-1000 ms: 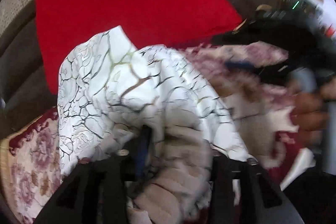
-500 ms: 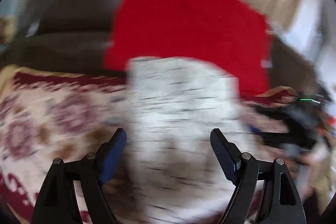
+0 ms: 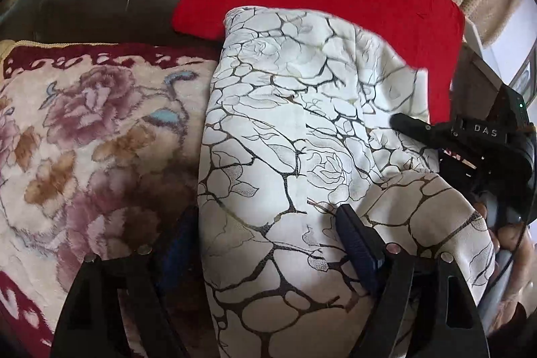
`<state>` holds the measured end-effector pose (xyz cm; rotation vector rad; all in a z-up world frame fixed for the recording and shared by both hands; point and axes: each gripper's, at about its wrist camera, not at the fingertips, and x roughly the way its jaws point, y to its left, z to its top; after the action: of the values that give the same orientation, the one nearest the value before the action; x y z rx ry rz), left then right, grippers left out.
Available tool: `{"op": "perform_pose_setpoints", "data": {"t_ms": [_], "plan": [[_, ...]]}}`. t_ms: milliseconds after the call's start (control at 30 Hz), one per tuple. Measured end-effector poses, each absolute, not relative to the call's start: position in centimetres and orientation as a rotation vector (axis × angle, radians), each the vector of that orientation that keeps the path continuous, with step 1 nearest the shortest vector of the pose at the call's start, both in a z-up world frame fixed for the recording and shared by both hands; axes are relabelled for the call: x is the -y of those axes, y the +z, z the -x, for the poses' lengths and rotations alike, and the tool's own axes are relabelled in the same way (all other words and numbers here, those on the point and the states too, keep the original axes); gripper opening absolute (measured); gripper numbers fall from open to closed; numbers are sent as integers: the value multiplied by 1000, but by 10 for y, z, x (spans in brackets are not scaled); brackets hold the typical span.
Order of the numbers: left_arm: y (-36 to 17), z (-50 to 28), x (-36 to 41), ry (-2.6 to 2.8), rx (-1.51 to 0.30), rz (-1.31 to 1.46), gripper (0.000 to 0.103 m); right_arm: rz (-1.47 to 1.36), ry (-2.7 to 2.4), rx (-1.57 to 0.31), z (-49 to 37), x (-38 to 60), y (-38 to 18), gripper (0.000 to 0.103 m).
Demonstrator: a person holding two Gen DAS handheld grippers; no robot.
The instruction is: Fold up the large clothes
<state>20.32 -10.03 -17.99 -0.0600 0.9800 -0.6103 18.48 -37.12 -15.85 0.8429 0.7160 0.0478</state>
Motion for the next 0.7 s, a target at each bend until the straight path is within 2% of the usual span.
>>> {"op": "perform_pose_setpoints", "data": {"t_ms": [100, 233, 433, 500, 700], "plan": [[-173, -193, 112, -589, -936, -14, 82, -751, -33, -667, -175, 378, -146, 7], [-169, -181, 133, -557, -900, -77, 83, -763, -59, -632, -165, 392, -141, 7], [-166, -161, 158, -540, -852, -190, 85, -839, -104, -763, -172, 418, -184, 6], [-164, -165, 154, -549, -871, -169, 85, -894, -77, -778, -175, 424, -200, 6], [-148, -184, 117, -664, -878, -42, 87, -784, -105, -773, -177, 409, -198, 6]]}}
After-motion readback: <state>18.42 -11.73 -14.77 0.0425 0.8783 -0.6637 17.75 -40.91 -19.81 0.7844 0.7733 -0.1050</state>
